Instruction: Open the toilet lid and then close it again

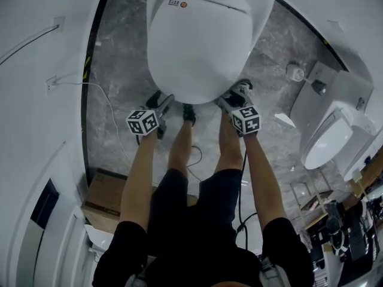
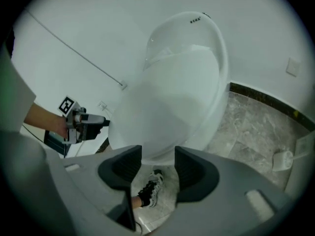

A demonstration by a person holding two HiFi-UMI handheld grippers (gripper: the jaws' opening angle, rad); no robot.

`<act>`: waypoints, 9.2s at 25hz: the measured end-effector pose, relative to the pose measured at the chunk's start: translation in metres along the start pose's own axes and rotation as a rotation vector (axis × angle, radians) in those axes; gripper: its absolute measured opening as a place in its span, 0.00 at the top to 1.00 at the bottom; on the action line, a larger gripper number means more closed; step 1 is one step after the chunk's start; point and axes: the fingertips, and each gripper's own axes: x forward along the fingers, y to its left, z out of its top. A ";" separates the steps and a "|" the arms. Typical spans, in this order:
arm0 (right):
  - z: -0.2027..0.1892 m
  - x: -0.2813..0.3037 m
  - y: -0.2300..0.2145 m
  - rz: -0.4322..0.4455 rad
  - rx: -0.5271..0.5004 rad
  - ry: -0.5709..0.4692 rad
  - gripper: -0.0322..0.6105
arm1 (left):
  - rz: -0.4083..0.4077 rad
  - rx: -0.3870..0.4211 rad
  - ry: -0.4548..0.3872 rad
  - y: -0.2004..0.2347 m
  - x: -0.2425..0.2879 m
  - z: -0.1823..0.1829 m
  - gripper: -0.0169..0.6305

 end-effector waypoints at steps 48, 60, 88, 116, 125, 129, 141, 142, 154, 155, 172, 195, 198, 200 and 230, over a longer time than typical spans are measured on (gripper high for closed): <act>-0.006 -0.013 0.058 0.110 0.261 -0.027 0.70 | -0.075 -0.321 -0.108 0.013 -0.024 0.002 0.91; 0.006 -0.036 0.071 0.047 0.122 -0.043 0.63 | -0.240 -0.389 -0.207 -0.014 -0.049 0.020 0.91; 0.084 -0.108 0.146 -0.342 -1.258 0.089 0.63 | -0.450 -0.656 -0.386 -0.108 -0.110 0.096 0.91; 0.182 -0.181 0.149 -0.396 -1.167 0.006 0.85 | -0.496 -0.551 -0.444 -0.213 -0.164 0.195 0.93; 0.220 -0.199 0.144 -0.344 -1.093 -0.044 0.85 | -0.376 -0.300 -0.530 -0.249 -0.193 0.216 0.96; 0.241 -0.207 0.136 -0.319 -1.056 -0.084 0.86 | -0.353 -0.276 -0.517 -0.271 -0.204 0.204 0.96; 0.310 -0.238 0.121 -0.305 -1.053 -0.075 0.89 | -0.266 -0.312 -0.589 -0.293 -0.244 0.174 0.96; 0.314 -0.238 0.119 -0.299 -1.053 -0.070 0.89 | -0.260 -0.311 -0.598 -0.294 -0.248 0.177 0.96; 0.355 -0.244 0.105 -0.291 -1.065 -0.036 0.91 | -0.217 -0.236 -0.711 -0.304 -0.282 0.201 0.96; 0.358 -0.245 0.103 -0.285 -1.063 -0.032 0.91 | -0.203 -0.220 -0.715 -0.307 -0.283 0.202 0.96; 0.432 -0.250 0.061 -0.283 -0.959 -0.012 0.91 | -0.063 -0.144 -0.765 -0.301 -0.305 0.215 0.96; 0.504 -0.238 0.006 -0.280 -0.829 0.005 0.90 | -0.009 -0.175 -0.751 -0.292 -0.303 0.214 0.96; 0.510 -0.233 0.001 -0.263 -0.835 -0.005 0.90 | 0.003 -0.177 -0.752 -0.290 -0.304 0.213 0.96; 0.513 -0.231 -0.002 -0.260 -0.832 -0.009 0.90 | 0.006 -0.179 -0.750 -0.288 -0.303 0.213 0.96; 0.494 -0.240 0.016 -0.310 -0.837 -0.011 0.90 | -0.033 -0.213 -0.747 -0.280 -0.309 0.201 0.96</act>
